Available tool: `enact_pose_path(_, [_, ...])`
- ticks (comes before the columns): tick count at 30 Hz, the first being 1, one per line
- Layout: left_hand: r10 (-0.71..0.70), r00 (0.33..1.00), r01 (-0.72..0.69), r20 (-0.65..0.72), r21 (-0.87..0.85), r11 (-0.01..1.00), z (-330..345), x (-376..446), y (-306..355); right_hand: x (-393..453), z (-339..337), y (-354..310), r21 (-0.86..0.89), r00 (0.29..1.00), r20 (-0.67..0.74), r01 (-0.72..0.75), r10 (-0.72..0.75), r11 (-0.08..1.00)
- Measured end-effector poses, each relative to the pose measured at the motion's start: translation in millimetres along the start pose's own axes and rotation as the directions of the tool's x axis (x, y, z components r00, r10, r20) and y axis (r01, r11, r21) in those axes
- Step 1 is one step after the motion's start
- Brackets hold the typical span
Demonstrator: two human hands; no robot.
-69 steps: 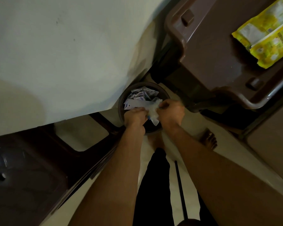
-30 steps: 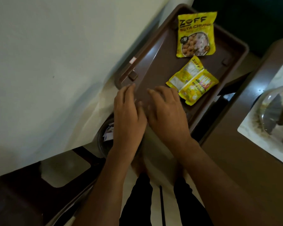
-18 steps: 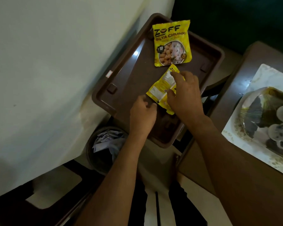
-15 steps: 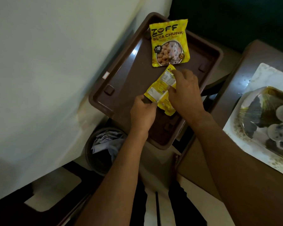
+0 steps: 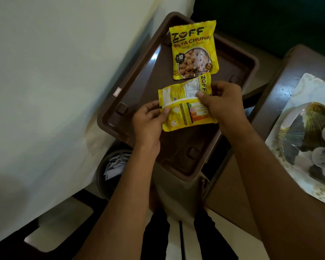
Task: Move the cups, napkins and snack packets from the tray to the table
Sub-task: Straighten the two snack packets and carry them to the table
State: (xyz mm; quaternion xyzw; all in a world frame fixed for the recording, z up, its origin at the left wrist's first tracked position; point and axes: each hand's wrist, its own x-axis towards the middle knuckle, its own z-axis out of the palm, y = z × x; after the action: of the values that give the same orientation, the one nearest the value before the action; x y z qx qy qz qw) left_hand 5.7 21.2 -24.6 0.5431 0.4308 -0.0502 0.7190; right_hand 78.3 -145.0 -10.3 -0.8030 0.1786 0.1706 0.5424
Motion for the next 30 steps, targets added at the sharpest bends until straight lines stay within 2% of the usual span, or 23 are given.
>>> enact_pose_path(3, [0.035, 0.999, -0.037, -0.042, -0.038, 0.999, -5, 7, 8, -8, 4, -1, 0.239, 0.997, 0.021, -0.081, 0.078, 0.968])
enact_pose_path(6, [0.091, 0.994, -0.092, -0.056, -0.025, 0.995, -9, 14, 15, -14, 10, -4, 0.326, 0.999, -0.001, -0.046, 0.049, 0.944])
enact_pose_path(8, [0.127, 0.989, -0.125, -0.079, 0.040, 0.991, -12, 18, 18, -19, 13, -7, 0.316, 0.998, -0.061, 0.046, -0.029, 0.948])
enact_pose_path(10, [0.142, 0.983, -0.130, -0.117, 0.107, 0.986, -14, 18, 21, -27, 17, -12, 0.235, 0.964, -0.171, 0.241, -0.203, 0.942])
enact_pose_path(12, [0.093, 0.990, -0.087, -0.104, 0.055, 0.995, -16, 15, 26, -38, 23, -16, 0.111, 0.870, -0.280, 0.449, -0.406, 0.886])
enact_pose_path(14, [-0.055, 0.998, 0.056, 0.011, -0.114, 0.992, -16, 9, 33, -49, 32, -13, -0.065, 0.725, -0.267, 0.644, -0.635, 0.762])
enact_pose_path(16, [-0.165, 0.982, 0.181, 0.096, -0.193, 0.964, -20, 11, 36, -57, 42, 3, -0.242, 0.594, -0.096, 0.765, -0.799, 0.597])
enact_pose_path(18, [-0.187, 0.976, 0.203, 0.115, -0.155, 0.967, -24, 14, 37, -61, 50, 26, -0.354, 0.550, 0.137, 0.804, -0.824, 0.478])
enact_pose_path(19, [-0.180, 0.975, 0.196, 0.132, -0.117, 0.974, -25, 14, 36, -63, 53, 37, -0.386, 0.556, 0.237, 0.806, -0.796, 0.448])
enact_pose_path(21, [-0.127, 0.987, 0.124, 0.102, 0.040, 0.992, -28, 15, 32, -69, 57, 49, -0.382, 0.605, 0.357, 0.790, -0.712, 0.480])
enact_pose_path(23, [-0.062, 0.997, 0.052, 0.048, 0.175, 0.983, -33, 17, 27, -72, 57, 50, -0.356, 0.668, 0.343, 0.743, -0.660, 0.567])
enact_pose_path(25, [-0.031, 0.999, 0.027, 0.012, 0.246, 0.969, -35, 17, 24, -71, 57, 45, -0.418, 0.725, 0.281, 0.682, -0.629, 0.600])
enact_pose_path(27, [0.016, 0.999, -0.005, -0.029, 0.335, 0.942, -35, 16, 23, -68, 59, 40, -0.520, 0.761, 0.297, 0.635, -0.577, 0.570])
enact_pose_path(30, [0.148, 0.986, -0.095, -0.077, 0.468, 0.879, -31, 12, 23, -66, 65, 37, -0.611, 0.769, 0.394, 0.628, -0.502, 0.482])
